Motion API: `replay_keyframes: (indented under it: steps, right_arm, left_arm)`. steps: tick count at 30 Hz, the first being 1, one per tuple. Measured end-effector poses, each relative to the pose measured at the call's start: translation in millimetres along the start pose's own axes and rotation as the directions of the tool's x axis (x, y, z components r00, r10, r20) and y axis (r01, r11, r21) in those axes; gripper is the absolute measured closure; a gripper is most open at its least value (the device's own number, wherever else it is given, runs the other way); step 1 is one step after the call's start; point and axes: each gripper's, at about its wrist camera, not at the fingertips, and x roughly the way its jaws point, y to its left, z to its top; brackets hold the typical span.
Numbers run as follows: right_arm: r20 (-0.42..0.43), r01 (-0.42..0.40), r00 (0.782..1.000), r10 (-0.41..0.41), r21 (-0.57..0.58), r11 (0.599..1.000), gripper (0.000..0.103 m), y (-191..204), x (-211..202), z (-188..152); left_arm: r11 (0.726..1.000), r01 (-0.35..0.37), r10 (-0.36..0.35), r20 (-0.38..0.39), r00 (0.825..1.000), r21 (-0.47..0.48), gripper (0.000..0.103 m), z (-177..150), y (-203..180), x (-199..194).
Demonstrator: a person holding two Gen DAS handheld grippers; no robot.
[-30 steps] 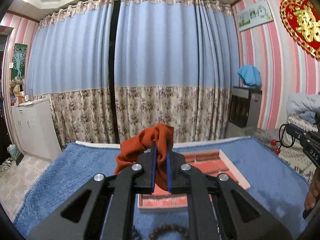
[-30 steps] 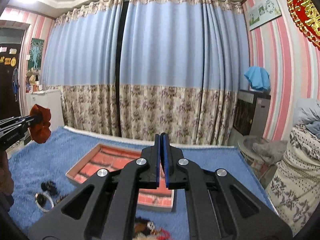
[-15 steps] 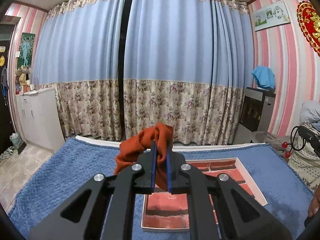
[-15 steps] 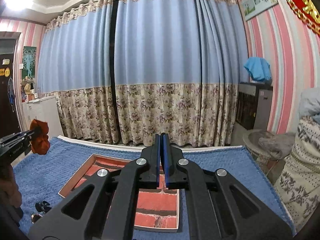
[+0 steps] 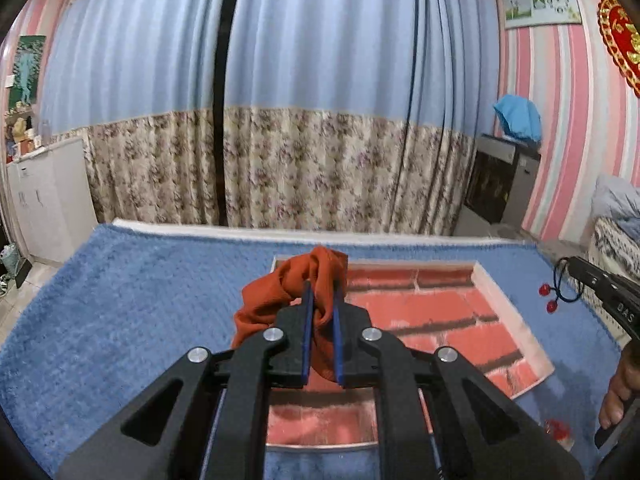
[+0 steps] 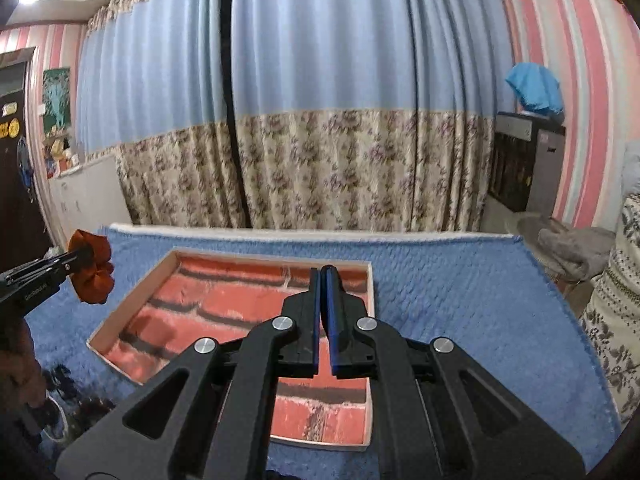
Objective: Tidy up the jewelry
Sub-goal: 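Carry the scrunchie with the left tool while the right tool carries the black cord to the brick-lined box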
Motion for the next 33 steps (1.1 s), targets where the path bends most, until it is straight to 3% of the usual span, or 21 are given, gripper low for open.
replay_keyframes:
  steps: [5,17,33]
  right_arm:
    - [-0.078,-0.052,0.996,0.052,0.009,0.999,0.099,0.8,20.9,-17.2]
    - [-0.200,-0.072,0.977,0.074,0.017,0.997,0.099,1.9,49.4,-36.7]
    - [-0.279,-0.063,0.957,0.076,0.056,0.996,0.098,-5.0,68.4,-51.4]
  left_arm:
    - [1.000,0.012,-0.011,-0.055,0.998,0.012,0.094,-12.2,-1.2,15.3]
    - [0.999,0.042,-0.045,-0.186,0.981,-0.016,0.094,-30.8,0.9,39.3]
    - [0.998,0.046,-0.055,-0.277,0.959,-0.038,0.091,-43.5,2.0,57.9]
